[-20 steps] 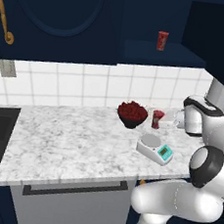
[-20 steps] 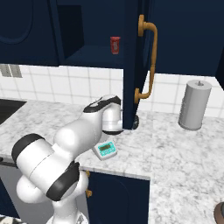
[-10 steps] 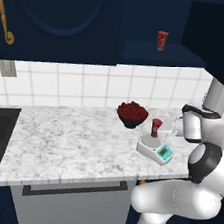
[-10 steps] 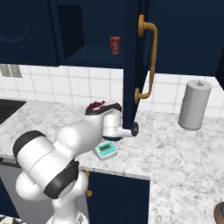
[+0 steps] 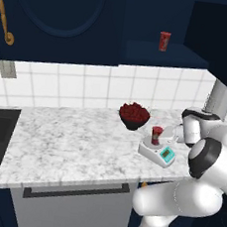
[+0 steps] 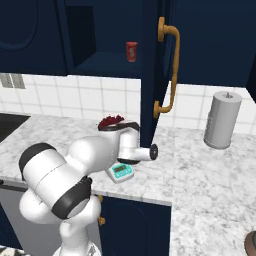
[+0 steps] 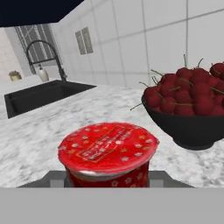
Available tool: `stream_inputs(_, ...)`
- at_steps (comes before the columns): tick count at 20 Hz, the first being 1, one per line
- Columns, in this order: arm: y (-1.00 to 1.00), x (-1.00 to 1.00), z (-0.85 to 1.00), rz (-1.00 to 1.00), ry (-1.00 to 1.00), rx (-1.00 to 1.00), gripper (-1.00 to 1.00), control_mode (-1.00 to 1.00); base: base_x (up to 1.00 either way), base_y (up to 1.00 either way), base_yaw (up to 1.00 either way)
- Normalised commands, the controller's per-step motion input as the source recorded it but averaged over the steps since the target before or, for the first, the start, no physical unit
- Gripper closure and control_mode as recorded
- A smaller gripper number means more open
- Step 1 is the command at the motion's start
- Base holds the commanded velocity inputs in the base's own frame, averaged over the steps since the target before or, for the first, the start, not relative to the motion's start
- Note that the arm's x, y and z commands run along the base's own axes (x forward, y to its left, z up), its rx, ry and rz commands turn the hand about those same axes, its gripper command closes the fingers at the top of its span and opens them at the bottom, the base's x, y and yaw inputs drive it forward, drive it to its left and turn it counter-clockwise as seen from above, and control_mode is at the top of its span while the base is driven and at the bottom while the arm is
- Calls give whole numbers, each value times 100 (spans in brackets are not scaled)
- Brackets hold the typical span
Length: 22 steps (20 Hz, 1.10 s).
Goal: Pick the yogurt and place it on the digital scale for weighing, and close the cabinet.
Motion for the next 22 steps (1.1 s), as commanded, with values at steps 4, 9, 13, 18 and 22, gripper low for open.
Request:
stream_inputs(4, 0, 0, -32, 4, 0, 0, 100, -100, 0, 0, 0)
stream_inputs(9, 6, -3, -32, 5, 0, 0, -100, -100, 0, 0, 0)
stream_inputs(13, 0, -11, -26, 3, 0, 0, -100, -100, 0, 0, 0)
stream_inputs(18, 0, -13, -19, 1, 0, 0, -100, -100, 0, 0, 0)
stream_inputs(22, -2, -4, -12, 0, 0, 0, -100, -100, 0, 0, 0)
